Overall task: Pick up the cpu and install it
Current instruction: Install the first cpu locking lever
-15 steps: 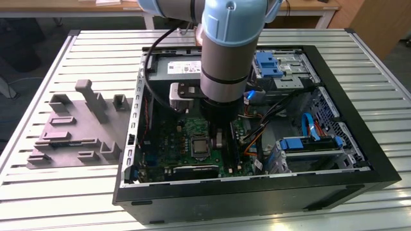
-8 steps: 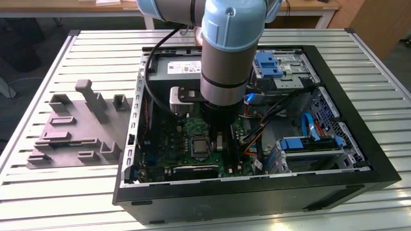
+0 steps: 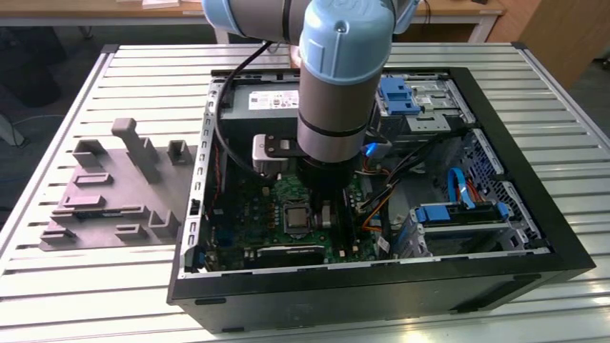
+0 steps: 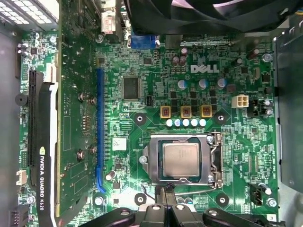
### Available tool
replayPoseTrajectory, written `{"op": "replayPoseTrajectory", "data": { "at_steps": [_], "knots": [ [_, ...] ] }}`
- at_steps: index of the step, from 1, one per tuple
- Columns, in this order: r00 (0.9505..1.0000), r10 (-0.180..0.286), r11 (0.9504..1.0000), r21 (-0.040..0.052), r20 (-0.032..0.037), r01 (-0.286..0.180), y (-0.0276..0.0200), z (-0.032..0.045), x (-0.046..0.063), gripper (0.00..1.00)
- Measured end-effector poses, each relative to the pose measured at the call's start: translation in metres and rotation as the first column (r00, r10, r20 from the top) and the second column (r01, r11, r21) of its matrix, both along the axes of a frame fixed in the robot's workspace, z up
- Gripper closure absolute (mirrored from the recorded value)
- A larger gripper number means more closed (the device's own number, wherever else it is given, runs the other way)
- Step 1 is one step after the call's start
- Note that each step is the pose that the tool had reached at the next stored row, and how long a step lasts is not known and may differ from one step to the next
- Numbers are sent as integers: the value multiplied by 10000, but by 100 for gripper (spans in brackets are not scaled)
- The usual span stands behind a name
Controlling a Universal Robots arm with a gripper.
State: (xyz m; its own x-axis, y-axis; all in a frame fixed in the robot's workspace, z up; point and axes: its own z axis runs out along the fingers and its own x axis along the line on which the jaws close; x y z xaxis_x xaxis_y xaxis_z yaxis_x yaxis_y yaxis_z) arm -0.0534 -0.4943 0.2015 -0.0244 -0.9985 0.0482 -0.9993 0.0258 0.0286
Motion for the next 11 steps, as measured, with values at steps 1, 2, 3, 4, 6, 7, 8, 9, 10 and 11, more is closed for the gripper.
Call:
{"op": "replayPoseTrajectory", "data": {
  "at_steps": [1,2,3,4,6,7,8,9,10,11],
  "knots": [
    [10000,8,10000,0,0,-8,-4,-6,0,89],
    [10000,14,10000,2,1,-14,-5,-10,0,89],
    [10000,19,10000,1,0,-19,-6,-14,0,89],
    [10000,27,10000,0,0,-27,-7,-17,0,89],
    [10000,52,10000,-1,0,-52,-7,-24,0,89],
    [10000,70,10000,-1,0,-70,-8,-28,0,89],
    [10000,79,10000,-2,0,-79,-8,-28,0,89],
    [10000,80,10000,-1,0,-80,-7,-28,0,89],
    [10000,81,10000,-2,0,-81,-7,-28,0,89],
    [10000,82,10000,-1,0,-82,-7,-28,0,89]
  ]
}}
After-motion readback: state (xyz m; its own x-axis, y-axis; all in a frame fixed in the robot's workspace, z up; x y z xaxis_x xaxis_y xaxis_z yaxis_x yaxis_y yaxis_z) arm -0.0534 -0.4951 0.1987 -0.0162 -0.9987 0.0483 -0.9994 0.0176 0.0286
